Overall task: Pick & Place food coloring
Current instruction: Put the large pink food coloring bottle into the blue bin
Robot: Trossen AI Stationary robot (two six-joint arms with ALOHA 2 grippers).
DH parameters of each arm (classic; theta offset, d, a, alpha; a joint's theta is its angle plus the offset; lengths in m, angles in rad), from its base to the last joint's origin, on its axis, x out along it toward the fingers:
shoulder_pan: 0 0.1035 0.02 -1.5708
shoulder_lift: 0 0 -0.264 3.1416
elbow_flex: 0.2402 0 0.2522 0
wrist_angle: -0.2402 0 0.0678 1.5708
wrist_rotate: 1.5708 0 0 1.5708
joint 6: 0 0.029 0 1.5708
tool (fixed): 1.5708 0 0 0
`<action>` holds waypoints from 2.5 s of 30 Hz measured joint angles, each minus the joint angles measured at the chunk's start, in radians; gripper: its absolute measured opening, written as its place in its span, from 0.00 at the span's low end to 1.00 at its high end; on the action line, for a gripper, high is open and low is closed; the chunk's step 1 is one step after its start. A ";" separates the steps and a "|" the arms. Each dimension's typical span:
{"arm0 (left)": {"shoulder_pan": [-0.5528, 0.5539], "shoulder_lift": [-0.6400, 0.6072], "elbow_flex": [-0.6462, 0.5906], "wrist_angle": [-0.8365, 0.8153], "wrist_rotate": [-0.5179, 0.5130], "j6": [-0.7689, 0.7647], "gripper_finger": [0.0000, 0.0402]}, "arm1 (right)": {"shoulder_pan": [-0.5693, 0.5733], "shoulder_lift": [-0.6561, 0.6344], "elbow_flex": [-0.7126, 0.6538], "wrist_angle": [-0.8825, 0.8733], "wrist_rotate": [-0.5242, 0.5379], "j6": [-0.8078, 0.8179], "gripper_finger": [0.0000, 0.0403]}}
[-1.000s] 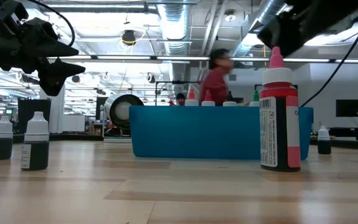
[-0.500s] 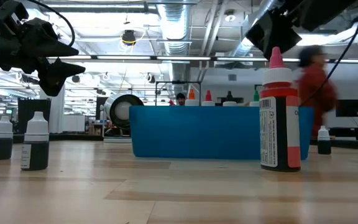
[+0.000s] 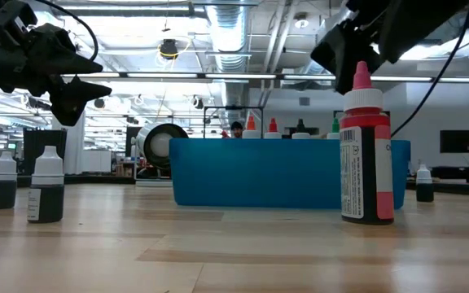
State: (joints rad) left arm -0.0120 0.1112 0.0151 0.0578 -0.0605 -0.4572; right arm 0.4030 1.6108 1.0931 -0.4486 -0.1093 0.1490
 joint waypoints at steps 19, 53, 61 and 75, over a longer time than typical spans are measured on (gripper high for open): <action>0.000 0.000 0.000 -0.001 0.003 0.000 0.48 | -0.020 0.000 0.000 -0.012 0.003 0.000 0.31; 0.000 0.000 0.000 0.000 0.002 0.000 0.48 | -0.020 0.000 0.000 0.001 0.003 0.000 0.15; 0.000 0.000 0.000 0.000 0.002 0.000 0.48 | -0.019 0.000 0.000 0.001 0.003 -0.001 0.14; 0.000 0.000 0.000 0.000 0.002 0.000 0.48 | -0.019 -0.001 0.000 0.012 0.003 -0.003 0.09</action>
State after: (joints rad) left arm -0.0117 0.1112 0.0151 0.0578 -0.0589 -0.4572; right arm 0.3836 1.6100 1.0927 -0.4366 -0.1059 0.1463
